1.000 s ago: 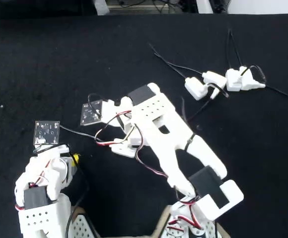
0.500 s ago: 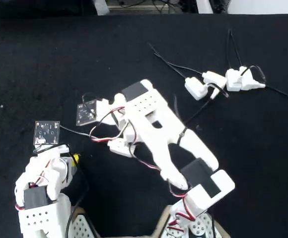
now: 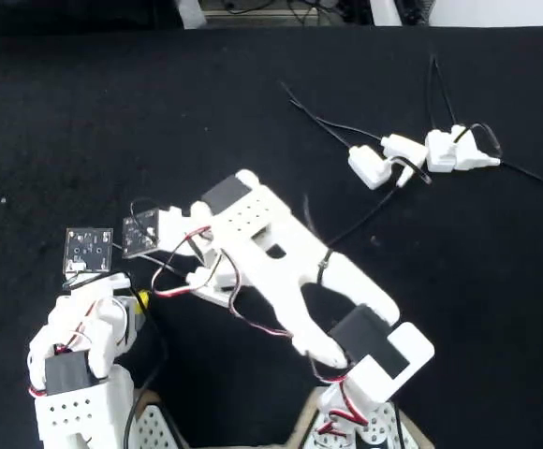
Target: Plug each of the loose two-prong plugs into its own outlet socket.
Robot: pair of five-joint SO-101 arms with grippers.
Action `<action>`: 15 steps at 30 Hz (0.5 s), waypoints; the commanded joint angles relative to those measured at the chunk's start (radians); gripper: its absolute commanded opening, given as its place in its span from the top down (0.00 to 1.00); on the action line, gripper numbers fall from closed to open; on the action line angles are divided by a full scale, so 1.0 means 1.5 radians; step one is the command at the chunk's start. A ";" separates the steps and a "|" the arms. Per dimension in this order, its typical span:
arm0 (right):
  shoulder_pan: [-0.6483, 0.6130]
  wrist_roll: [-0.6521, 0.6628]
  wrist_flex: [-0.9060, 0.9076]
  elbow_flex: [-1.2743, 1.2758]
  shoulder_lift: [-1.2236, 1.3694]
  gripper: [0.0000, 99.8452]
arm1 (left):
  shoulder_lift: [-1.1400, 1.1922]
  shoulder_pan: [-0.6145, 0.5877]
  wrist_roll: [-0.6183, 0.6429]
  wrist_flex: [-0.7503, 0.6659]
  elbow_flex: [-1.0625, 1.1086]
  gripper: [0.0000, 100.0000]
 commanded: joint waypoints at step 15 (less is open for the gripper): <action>-0.014 -0.123 0.012 -0.036 -0.031 0.80 | 0.002 -0.002 -0.002 0.006 -0.019 0.74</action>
